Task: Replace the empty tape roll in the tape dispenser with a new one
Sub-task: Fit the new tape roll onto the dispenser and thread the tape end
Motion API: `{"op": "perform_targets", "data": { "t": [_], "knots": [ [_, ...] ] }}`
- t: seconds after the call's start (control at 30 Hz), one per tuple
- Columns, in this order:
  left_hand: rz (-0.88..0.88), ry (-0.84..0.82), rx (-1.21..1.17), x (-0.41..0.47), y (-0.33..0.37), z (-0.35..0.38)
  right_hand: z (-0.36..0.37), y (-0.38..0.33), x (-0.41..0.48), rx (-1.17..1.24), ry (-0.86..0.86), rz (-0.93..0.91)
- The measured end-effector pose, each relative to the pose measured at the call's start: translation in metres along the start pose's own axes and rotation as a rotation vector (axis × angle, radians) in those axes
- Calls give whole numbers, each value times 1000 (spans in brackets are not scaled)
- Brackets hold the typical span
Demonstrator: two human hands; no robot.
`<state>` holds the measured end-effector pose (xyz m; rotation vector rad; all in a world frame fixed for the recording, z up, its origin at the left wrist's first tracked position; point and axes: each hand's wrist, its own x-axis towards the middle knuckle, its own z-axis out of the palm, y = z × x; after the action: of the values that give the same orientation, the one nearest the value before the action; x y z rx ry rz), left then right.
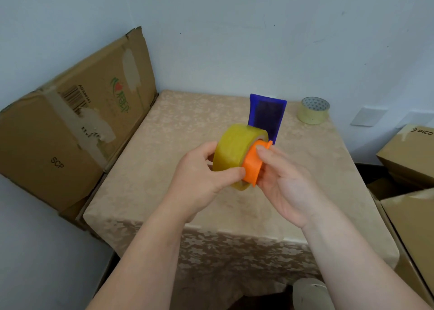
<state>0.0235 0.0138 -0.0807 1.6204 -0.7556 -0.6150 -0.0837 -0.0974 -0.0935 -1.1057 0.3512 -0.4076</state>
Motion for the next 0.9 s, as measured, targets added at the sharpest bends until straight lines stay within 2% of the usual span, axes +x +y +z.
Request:
{"op": "perform_targets", "data": {
  "t": [0.1, 0.23, 0.3, 0.37, 0.43, 0.53, 0.6, 0.73, 0.9],
  "knots": [
    [-26, 85, -20, 5, -6, 2, 1, -1, 1, 90, 76, 10],
    [-66, 305, -66, 12, -8, -7, -9, -12, 2, 191, 173, -39],
    [-109, 334, -184, 14, -5, -16, -17, -19, 2, 234, 229, -66],
    [-150, 252, -418, 13, -1, -22, -22, -20, 2, 237, 266, -62],
    [-171, 101, -641, 11, 4, -23, -21, -15, 4, 257, 282, -44],
    [-232, -130, -834, 6, 10, -18, -16, -8, 6, 271, 241, -18],
    [-300, -191, -869, 6, 9, -13, -13, -7, 6, 344, 181, -15],
    [-443, -194, -772, 6, 4, -3, -7, -5, 4, 496, 107, -30],
    [-437, -242, -755, 6, 3, 1, 0, -6, 0, 411, 47, -15]
  ]
}}
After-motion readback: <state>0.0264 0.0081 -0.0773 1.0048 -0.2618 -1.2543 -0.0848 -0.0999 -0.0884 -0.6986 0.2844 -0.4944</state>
